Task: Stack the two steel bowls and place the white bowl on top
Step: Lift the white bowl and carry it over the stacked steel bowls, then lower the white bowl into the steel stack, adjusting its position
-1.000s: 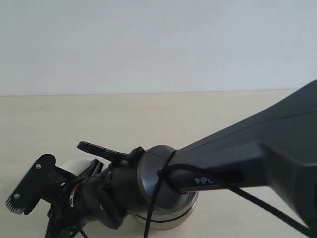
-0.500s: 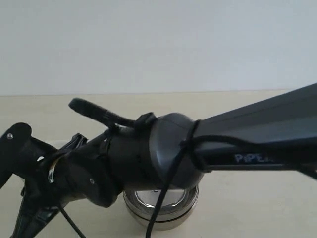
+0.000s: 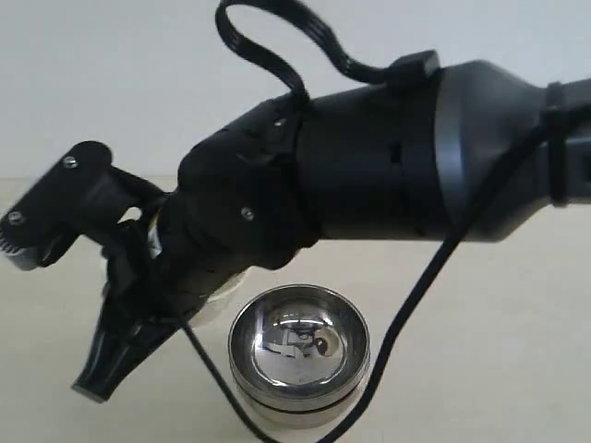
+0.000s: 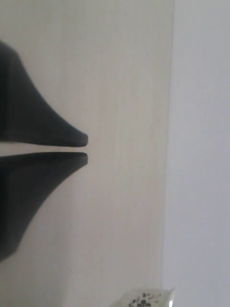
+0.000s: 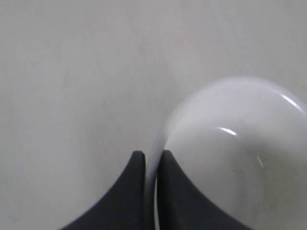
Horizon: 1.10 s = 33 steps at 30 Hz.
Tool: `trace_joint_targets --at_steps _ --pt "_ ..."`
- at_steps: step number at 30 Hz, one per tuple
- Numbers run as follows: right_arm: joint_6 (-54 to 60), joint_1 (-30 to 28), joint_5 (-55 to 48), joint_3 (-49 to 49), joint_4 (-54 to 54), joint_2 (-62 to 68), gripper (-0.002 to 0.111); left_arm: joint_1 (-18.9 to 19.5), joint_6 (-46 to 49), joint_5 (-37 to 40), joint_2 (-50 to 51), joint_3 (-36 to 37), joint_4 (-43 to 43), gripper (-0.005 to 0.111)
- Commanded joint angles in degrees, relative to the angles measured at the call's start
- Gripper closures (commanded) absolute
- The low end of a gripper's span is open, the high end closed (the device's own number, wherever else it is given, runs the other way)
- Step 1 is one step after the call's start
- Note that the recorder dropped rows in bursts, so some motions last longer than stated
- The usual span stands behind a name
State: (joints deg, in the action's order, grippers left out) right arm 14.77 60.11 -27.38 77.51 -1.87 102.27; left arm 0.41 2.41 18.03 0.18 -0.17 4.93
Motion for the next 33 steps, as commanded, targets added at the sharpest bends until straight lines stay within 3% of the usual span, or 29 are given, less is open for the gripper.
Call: trace_joint_targets --at_steps 1,8,21,33 --pt "-7.9 -2.3 -6.1 -1.0 -6.6 -1.4 0.108 -0.3 -0.3 -0.4 -0.2 0.2 0.0 0.103" --pt "-12.0 -3.0 -7.3 -6.4 -12.6 -1.8 0.108 -0.3 -0.3 -0.4 -0.2 0.2 0.0 0.103" --pt "-16.0 -3.0 -5.3 -13.4 -12.9 -1.8 0.108 -0.3 -0.3 -0.4 -0.2 0.2 0.0 0.103" --pt "-19.8 -3.0 -1.5 -14.1 -13.3 -1.6 0.108 -0.3 -0.3 -0.4 -0.2 0.2 0.0 0.103"
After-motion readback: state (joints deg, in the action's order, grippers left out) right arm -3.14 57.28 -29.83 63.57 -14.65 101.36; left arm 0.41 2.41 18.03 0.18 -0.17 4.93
